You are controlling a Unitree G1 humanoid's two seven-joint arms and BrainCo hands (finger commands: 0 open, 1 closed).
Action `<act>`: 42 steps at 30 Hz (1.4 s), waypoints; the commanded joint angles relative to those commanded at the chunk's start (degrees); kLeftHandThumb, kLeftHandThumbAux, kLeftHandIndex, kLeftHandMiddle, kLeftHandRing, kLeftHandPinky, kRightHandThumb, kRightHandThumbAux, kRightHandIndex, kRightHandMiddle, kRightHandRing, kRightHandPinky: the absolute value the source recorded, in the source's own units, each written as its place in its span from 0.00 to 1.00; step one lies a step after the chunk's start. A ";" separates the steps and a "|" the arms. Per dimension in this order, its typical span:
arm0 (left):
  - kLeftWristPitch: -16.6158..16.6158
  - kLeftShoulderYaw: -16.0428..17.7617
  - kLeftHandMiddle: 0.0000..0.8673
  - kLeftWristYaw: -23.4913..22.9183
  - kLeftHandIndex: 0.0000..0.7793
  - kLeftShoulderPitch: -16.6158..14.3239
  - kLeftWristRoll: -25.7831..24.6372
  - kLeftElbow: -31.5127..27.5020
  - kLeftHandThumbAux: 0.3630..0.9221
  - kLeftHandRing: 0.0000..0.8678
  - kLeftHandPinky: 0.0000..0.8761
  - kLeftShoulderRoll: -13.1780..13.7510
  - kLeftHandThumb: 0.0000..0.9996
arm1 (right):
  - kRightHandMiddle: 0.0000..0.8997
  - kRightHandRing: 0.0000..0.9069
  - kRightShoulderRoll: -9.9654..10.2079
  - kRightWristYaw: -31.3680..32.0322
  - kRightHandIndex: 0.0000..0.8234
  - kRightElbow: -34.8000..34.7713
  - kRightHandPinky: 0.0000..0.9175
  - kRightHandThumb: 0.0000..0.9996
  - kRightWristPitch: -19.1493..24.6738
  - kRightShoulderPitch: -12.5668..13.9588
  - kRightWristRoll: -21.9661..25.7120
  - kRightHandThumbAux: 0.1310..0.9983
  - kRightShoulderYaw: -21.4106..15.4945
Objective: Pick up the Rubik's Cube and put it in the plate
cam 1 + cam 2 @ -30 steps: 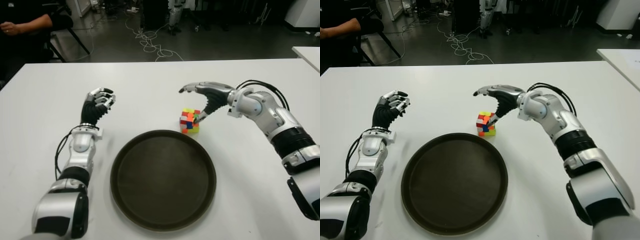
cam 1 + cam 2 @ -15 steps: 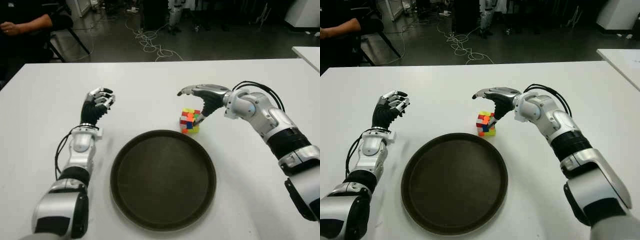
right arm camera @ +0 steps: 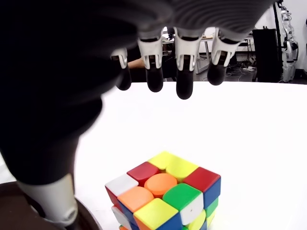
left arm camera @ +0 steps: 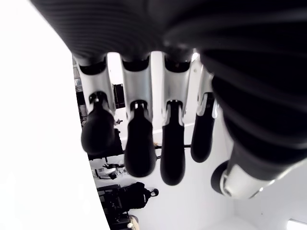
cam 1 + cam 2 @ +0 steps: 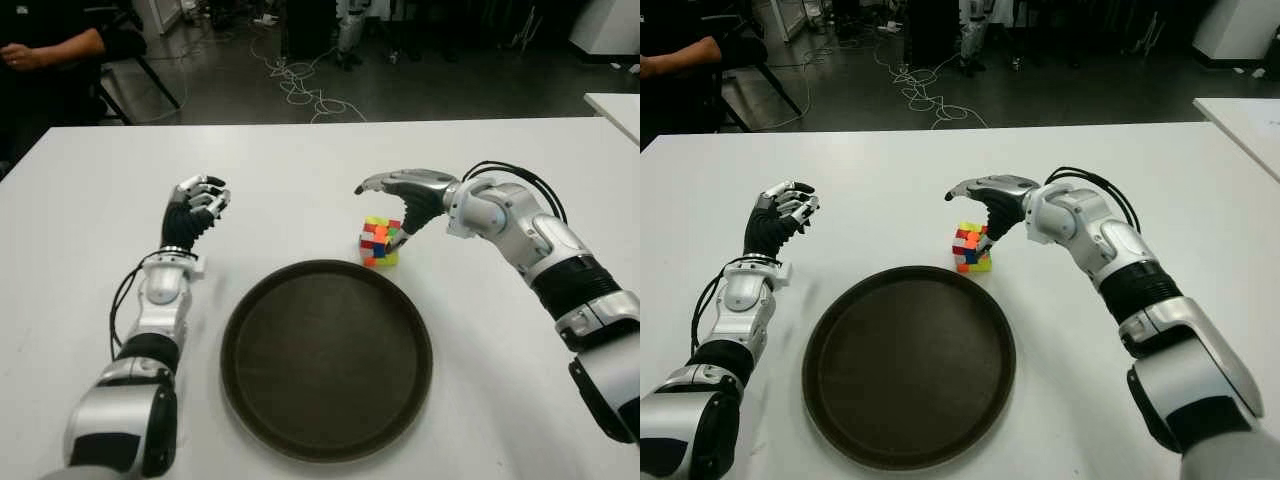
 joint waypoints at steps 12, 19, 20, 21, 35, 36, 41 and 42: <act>0.01 -0.17 0.65 0.77 0.53 -0.03 0.38 0.08 0.54 0.78 0.81 0.12 0.84 | 0.13 0.14 0.73 -0.64 0.11 1.01 0.13 0.00 0.56 0.03 -0.90 0.72 0.53; 0.22 -0.12 0.65 0.72 0.52 -0.02 0.27 -0.02 0.55 0.78 0.81 0.06 0.84 | 0.12 0.13 1.37 -1.12 0.11 2.62 0.12 0.00 0.40 -0.09 -1.34 0.72 1.11; 0.28 -0.12 0.65 0.66 0.52 -0.03 0.24 -0.04 0.55 0.78 0.81 0.05 0.84 | 0.12 0.13 1.36 -0.99 0.11 2.66 0.12 0.00 0.46 -0.16 -1.34 0.71 1.18; 0.32 -0.12 0.65 0.61 0.52 -0.03 0.22 -0.05 0.55 0.78 0.81 0.05 0.84 | 0.12 0.13 1.34 -0.90 0.11 2.69 0.12 0.00 0.49 -0.22 -1.34 0.71 1.24; -0.67 0.03 0.64 -0.60 0.52 0.09 -0.30 -0.02 0.55 0.78 0.82 0.15 0.84 | 0.12 0.12 1.82 -0.67 0.10 2.76 0.12 0.00 1.47 -0.40 -2.00 0.72 2.26; -0.69 0.13 0.64 -0.87 0.52 0.08 -0.49 -0.01 0.55 0.79 0.82 0.12 0.84 | 0.12 0.12 1.91 -0.84 0.10 2.92 0.12 0.00 1.42 -0.36 -2.07 0.72 2.31; -0.71 0.43 0.65 -1.66 0.52 0.04 -0.90 0.03 0.55 0.79 0.83 0.13 0.84 | 0.12 0.13 2.25 -0.75 0.10 3.59 0.13 0.00 1.27 -0.51 -2.21 0.72 2.51; -0.71 0.46 0.65 -1.70 0.52 0.03 -0.93 0.05 0.55 0.79 0.83 0.13 0.84 | 0.12 0.13 2.37 -0.74 0.10 3.89 0.13 0.00 1.28 -0.59 -2.26 0.72 2.59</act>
